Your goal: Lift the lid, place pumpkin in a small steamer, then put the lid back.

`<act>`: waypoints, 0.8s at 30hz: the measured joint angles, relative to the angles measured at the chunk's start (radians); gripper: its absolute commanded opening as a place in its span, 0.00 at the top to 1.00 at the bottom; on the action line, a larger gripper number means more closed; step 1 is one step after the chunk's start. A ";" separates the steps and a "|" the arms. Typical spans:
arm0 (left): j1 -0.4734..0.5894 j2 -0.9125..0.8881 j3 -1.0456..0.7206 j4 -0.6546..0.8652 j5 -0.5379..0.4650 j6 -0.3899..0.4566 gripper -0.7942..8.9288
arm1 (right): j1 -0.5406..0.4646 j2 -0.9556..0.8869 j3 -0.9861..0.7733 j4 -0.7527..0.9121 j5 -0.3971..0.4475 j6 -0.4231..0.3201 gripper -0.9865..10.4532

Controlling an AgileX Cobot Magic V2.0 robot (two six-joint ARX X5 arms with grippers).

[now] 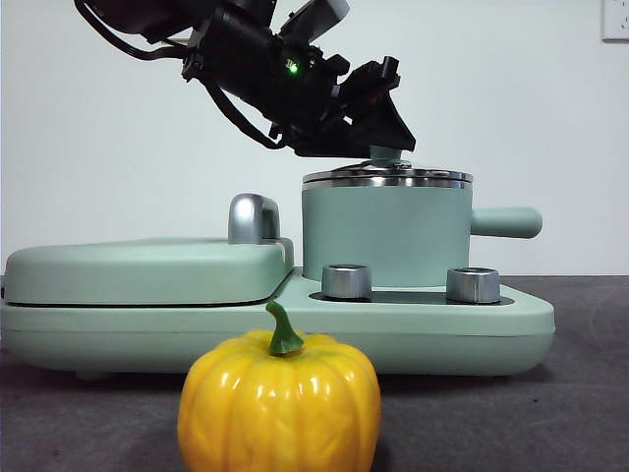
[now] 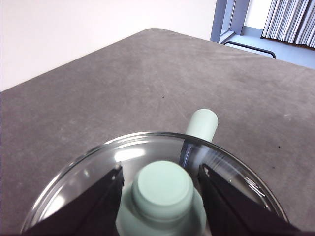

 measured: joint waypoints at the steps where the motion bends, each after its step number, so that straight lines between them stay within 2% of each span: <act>1: 0.000 0.000 0.000 -0.005 0.000 0.000 0.67 | 0.000 0.000 0.000 0.000 0.000 0.000 0.70; 3: 0.000 0.000 0.000 -0.021 0.000 0.000 0.69 | 0.000 0.000 0.000 0.000 0.000 0.000 0.70; 7: 0.000 0.000 0.003 -0.033 0.000 0.001 0.91 | 0.000 0.000 0.000 0.000 0.000 0.000 0.70; 24: -0.002 0.000 0.003 0.030 -0.029 0.003 0.91 | 0.000 0.000 0.000 0.000 0.000 0.000 0.70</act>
